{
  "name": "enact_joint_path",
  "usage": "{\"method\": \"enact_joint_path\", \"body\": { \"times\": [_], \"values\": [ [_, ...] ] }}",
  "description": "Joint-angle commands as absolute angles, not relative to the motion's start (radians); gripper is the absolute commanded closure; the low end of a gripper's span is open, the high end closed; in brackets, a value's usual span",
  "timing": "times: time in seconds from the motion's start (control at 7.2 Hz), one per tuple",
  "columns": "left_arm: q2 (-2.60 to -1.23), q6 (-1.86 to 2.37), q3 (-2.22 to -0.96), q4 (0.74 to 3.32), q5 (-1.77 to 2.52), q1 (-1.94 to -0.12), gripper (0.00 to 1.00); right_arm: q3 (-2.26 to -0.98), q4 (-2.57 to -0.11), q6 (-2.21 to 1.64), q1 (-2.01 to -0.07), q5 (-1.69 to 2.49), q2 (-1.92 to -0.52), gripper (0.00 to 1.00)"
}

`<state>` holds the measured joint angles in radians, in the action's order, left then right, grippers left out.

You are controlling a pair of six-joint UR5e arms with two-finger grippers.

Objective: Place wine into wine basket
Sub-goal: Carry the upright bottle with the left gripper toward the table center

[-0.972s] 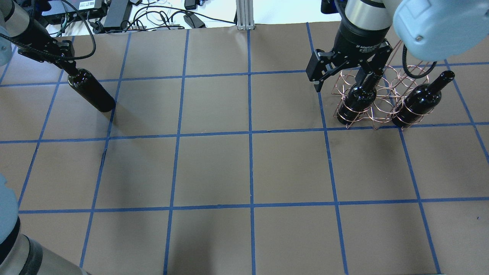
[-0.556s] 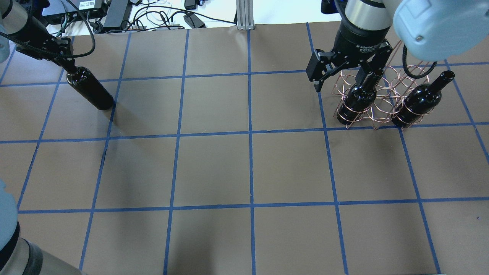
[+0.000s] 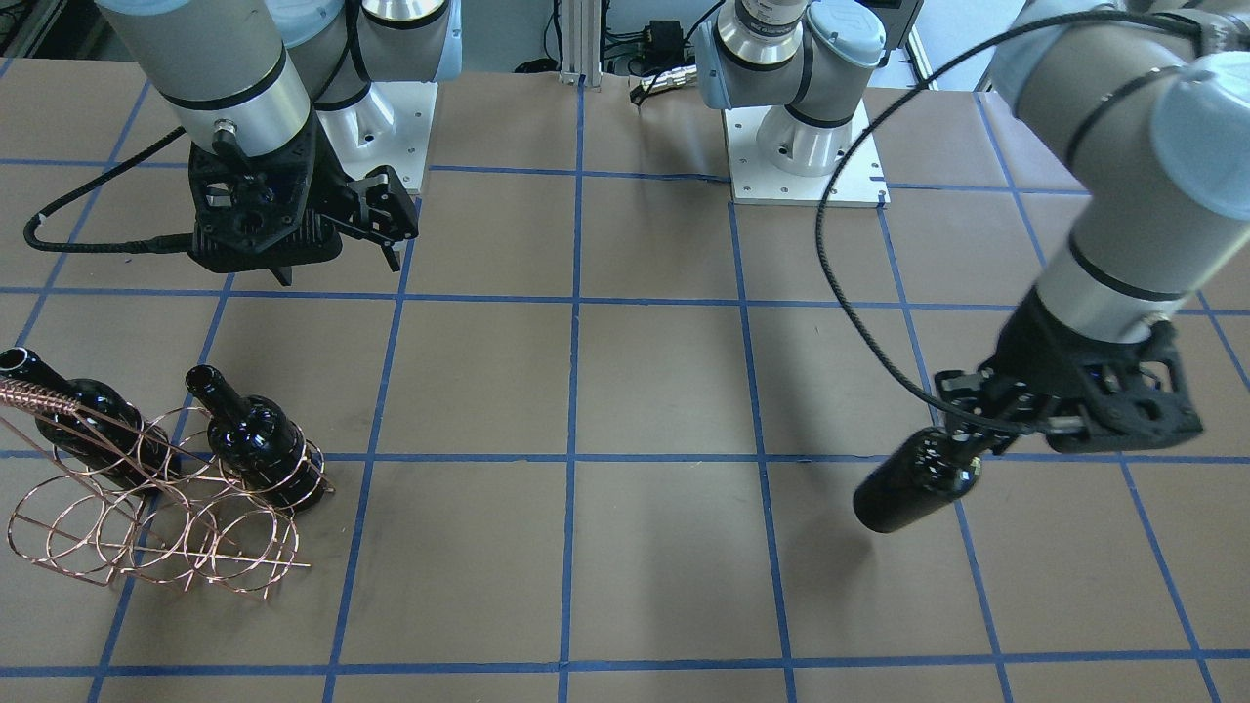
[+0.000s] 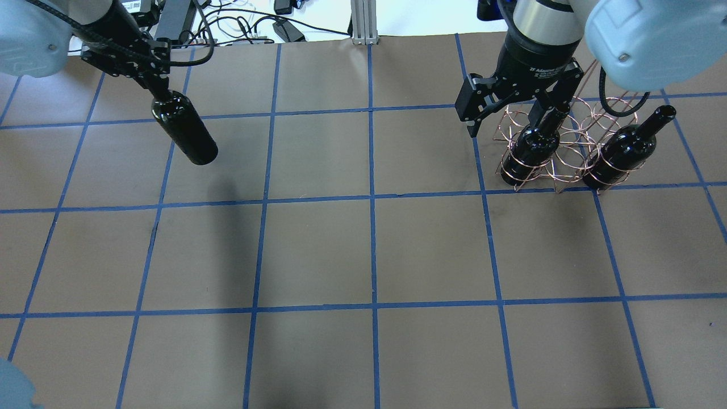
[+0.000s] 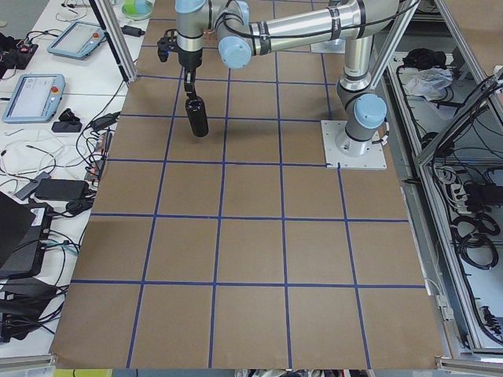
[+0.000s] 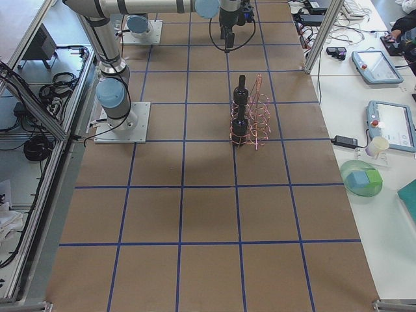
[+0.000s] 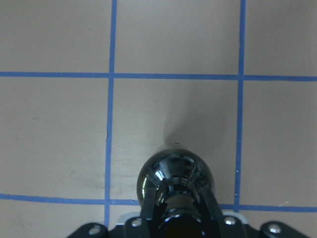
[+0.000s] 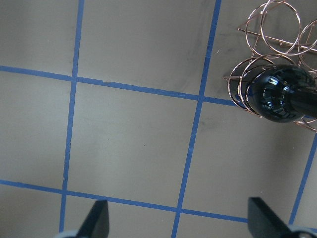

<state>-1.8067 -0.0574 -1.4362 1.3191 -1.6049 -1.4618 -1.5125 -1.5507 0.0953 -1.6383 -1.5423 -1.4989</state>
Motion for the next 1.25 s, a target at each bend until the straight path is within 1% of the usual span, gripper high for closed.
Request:
{"method": "enact_joint_path", "body": {
  "times": [0.0, 0.14, 0.42, 0.56, 0.97, 1.11],
  "values": [
    [-1.764, 0.213, -1.466, 1.358, -1.602, -1.624, 1.00, -1.513, -1.551, 0.095, -1.638, -1.543, -1.500, 0.00],
    [-1.753, 0.336, -1.474, 1.362, -1.600, -1.661, 1.00, -1.513, -1.551, 0.097, -1.638, -1.545, -1.499, 0.00],
    [-1.708, 0.629, -1.584, 1.336, -1.604, -1.785, 1.00, -1.513, -1.551, 0.097, -1.638, -1.543, -1.499, 0.00],
    [-1.707, 0.758, -1.613, 1.301, -1.603, -1.820, 1.00, -1.514, -1.551, 0.097, -1.638, -1.545, -1.500, 0.00],
    [-1.727, 0.935, -1.634, 1.261, -1.605, -1.913, 1.00, -1.513, -1.551, 0.090, -1.638, -1.542, -1.499, 0.00],
    [-1.729, 0.936, -1.646, 1.258, -1.617, -1.924, 1.00, -1.513, -1.549, 0.095, -1.638, -1.542, -1.499, 0.00]
  ]
}}
